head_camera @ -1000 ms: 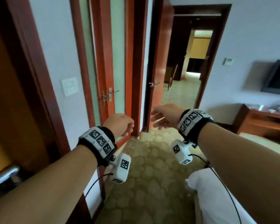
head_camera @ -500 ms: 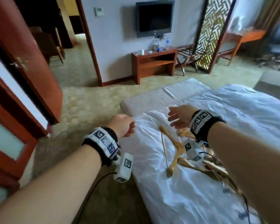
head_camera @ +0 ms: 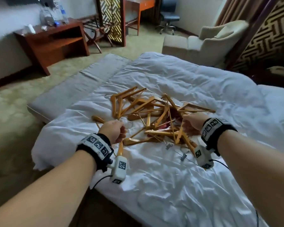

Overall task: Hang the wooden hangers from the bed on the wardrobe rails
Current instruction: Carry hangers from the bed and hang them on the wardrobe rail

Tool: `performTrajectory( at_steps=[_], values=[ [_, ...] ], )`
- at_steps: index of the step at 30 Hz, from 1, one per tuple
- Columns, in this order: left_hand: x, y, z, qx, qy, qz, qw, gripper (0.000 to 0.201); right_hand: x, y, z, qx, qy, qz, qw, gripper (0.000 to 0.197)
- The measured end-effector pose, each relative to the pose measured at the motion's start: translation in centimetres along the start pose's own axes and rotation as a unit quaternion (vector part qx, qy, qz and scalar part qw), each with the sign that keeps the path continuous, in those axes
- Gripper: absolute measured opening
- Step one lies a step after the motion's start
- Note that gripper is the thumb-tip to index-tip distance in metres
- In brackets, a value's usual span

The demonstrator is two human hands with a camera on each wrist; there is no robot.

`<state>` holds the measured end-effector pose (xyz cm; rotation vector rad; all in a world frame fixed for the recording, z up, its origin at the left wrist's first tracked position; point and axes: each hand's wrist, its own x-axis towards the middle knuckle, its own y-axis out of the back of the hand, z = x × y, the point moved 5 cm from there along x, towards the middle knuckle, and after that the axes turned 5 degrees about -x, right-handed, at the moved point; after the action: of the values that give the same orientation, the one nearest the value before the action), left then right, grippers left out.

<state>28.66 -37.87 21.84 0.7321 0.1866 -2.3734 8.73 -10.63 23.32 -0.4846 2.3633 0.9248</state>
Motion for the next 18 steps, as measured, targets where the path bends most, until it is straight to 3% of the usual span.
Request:
performTrajectory(
  at_steps=[8, 18],
  values=[
    [5.3, -6.0, -2.6, 0.023, 0.070, -0.025, 0.997, 0.006, 6.9, 0.2, 5.3, 0.012, -0.056, -0.007, 0.998, 0.018],
    [14.3, -17.0, -6.6, 0.086, 0.164, -0.030, 0.982, 0.009, 18.6, 4.8, 14.1, -0.020, -0.161, 0.006, 0.987, 0.022]
  ],
)
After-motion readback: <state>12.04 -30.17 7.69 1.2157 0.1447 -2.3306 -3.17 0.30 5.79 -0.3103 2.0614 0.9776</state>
